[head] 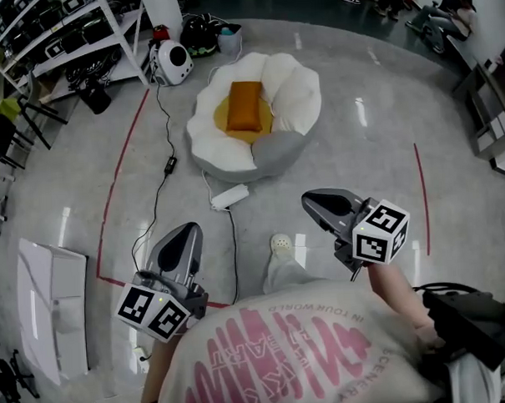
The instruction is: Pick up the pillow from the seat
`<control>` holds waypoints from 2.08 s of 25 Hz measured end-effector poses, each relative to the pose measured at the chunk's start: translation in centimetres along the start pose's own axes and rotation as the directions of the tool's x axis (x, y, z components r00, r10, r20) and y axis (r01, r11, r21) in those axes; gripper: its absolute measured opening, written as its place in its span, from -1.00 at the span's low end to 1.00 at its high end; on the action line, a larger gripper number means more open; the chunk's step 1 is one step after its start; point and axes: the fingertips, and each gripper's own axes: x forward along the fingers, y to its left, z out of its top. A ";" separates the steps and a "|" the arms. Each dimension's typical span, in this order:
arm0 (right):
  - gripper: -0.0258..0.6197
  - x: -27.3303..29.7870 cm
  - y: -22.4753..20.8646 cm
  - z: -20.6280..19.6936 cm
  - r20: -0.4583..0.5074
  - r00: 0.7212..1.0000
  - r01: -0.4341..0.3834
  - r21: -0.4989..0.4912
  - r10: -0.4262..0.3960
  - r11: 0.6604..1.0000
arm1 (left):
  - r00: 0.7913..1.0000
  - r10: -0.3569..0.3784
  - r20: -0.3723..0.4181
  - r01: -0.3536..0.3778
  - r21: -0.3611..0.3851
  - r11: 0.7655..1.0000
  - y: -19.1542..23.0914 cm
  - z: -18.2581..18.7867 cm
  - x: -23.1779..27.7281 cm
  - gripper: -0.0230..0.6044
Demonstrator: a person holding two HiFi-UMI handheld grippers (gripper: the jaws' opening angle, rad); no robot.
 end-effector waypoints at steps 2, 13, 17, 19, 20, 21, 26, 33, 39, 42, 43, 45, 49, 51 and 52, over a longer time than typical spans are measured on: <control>-0.90 1.5 -3.3 1.5 -0.017 1.000 -0.007 -0.008 0.007 1.000 | 1.000 0.010 0.003 -0.010 0.010 1.000 1.1 1.2 3.2 -0.87; -0.90 6.6 -18.5 9.3 -0.003 0.999 -0.049 0.039 0.049 0.998 | 0.997 0.059 0.048 -0.061 0.038 0.997 6.6 5.8 18.1 -0.87; -0.90 8.5 -21.8 11.3 0.018 0.999 -0.045 0.076 0.043 0.996 | 0.997 0.074 0.031 -0.075 0.017 0.997 8.5 5.7 21.2 -0.87; -0.90 9.3 -23.3 11.9 0.021 0.999 -0.033 0.092 0.031 0.995 | 0.997 0.071 0.015 -0.071 0.020 0.997 9.3 5.7 22.9 -0.87; -0.90 9.8 -24.0 12.1 0.021 0.999 -0.030 0.100 0.028 0.995 | 0.998 0.069 0.010 -0.069 0.021 0.997 9.8 5.8 23.7 -0.87; -0.90 10.3 -24.6 12.3 0.019 0.999 -0.028 0.109 0.026 0.994 | 0.998 0.067 0.007 -0.067 0.020 0.998 10.3 5.9 24.5 -0.87; -0.90 13.9 -27.3 11.8 -0.027 0.999 -0.040 0.156 0.045 0.987 | 0.999 0.039 -0.010 -0.039 0.003 0.999 13.6 6.4 29.3 -0.87; -0.90 20.6 -33.6 12.5 -0.126 0.992 0.001 0.241 0.031 0.971 | 0.998 -0.008 -0.064 0.006 -0.017 1.000 20.5 7.4 37.5 -0.87; -0.90 26.7 -38.0 13.0 -0.213 0.977 0.051 0.325 0.021 0.944 | 0.995 0.034 -0.094 -0.039 -0.055 0.998 29.1 9.0 42.5 -0.87; -0.90 28.6 -40.4 13.1 -0.233 0.972 0.108 0.335 -0.029 0.936 | 0.994 0.010 -0.106 -0.017 -0.066 0.998 31.8 8.5 45.2 -0.87; -0.90 28.9 -41.0 12.7 -0.237 0.971 0.127 0.352 -0.043 0.928 | 0.993 0.014 -0.120 -0.021 -0.060 0.998 32.5 8.1 46.1 -0.88; -0.90 29.6 -42.2 11.4 -0.253 0.966 0.146 0.400 -0.044 0.905 | 0.988 0.027 -0.150 -0.034 -0.046 0.998 33.9 7.0 47.9 -0.88; -0.90 32.0 -45.5 7.7 -0.289 0.957 0.180 0.522 -0.025 0.834 | 0.981 0.017 -0.191 -0.041 -0.124 0.991 35.9 3.8 50.6 -0.88; -0.90 33.9 -47.4 6.2 -0.298 0.955 0.188 0.581 -0.008 0.792 | 0.977 0.025 -0.211 -0.067 -0.193 0.979 37.0 1.7 51.4 -0.88; -0.90 34.9 -48.4 5.5 -0.305 0.952 0.193 0.597 -0.002 0.778 | 0.975 0.034 -0.220 -0.084 -0.220 0.972 37.6 0.6 51.8 -0.88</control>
